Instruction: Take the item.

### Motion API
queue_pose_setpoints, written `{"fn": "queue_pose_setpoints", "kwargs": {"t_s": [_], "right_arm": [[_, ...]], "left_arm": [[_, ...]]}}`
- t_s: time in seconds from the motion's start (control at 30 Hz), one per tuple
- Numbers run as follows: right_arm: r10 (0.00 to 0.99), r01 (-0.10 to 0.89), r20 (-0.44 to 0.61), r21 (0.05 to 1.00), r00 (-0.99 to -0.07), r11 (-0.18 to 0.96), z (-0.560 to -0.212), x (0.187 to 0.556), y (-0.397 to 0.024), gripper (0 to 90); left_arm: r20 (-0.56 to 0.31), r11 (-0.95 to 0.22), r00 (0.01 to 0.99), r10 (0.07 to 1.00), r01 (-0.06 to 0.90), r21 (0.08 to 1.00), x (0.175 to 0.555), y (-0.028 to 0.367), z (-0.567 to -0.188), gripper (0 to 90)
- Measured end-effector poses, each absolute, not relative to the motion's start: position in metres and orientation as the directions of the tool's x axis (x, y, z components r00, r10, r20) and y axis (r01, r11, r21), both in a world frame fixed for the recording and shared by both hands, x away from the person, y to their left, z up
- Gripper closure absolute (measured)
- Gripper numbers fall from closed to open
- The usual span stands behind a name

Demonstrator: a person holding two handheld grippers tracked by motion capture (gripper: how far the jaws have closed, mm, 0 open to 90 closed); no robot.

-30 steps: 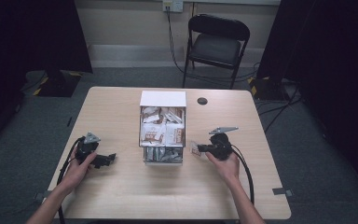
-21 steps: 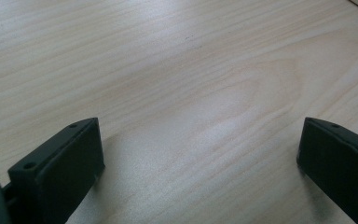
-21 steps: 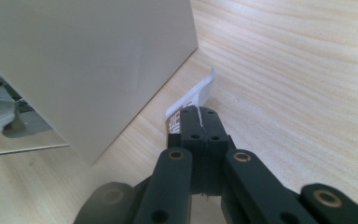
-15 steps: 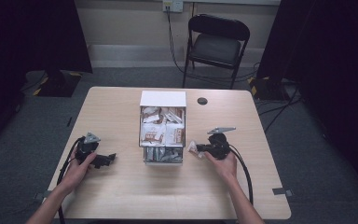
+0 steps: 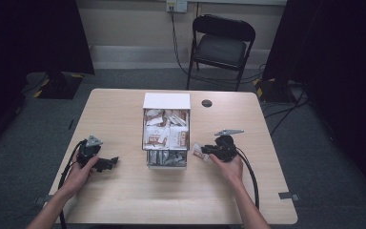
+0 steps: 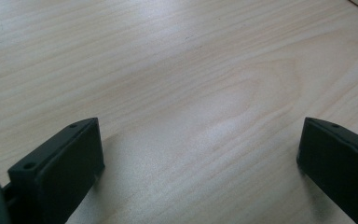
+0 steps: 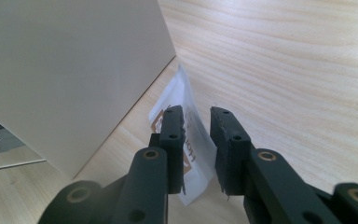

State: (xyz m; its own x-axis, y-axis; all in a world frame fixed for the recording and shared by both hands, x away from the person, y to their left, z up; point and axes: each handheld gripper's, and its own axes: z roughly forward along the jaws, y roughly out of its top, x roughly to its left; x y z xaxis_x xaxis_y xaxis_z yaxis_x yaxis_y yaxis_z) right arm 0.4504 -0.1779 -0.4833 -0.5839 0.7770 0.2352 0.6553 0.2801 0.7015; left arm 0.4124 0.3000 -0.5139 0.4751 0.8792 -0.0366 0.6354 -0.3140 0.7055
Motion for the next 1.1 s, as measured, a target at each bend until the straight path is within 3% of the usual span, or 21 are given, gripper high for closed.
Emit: {"fn": "queue_pose_setpoints", "kwargs": {"t_s": [0.27,0.5,0.6,0.77,1.1], "right_arm": [[0.790,0.657,0.242,0.711,-0.564,0.251,-0.481,0.451,-0.182,63.7],[0.804,0.653,0.232,0.719,-0.548,0.238,-0.478,0.450,-0.185,65.2],[0.804,0.654,0.232,0.718,-0.548,0.238,-0.476,0.449,-0.186,61.3],[0.826,0.634,0.197,0.739,-0.528,0.230,-0.462,0.437,-0.194,59.7],[0.830,0.634,0.222,0.749,-0.512,0.191,-0.448,0.415,-0.218,50.3]], "left_arm": [[-0.034,-0.318,0.478,0.878,0.635,0.704,0.412,0.300,-0.514,0.0],[-0.035,-0.317,0.477,0.878,0.635,0.704,0.412,0.300,-0.514,0.0],[-0.037,-0.313,0.475,0.879,0.635,0.706,0.412,0.300,-0.514,0.0],[-0.037,-0.314,0.475,0.879,0.635,0.706,0.412,0.300,-0.514,0.0],[-0.037,-0.314,0.475,0.879,0.635,0.706,0.412,0.300,-0.514,0.0]]}}
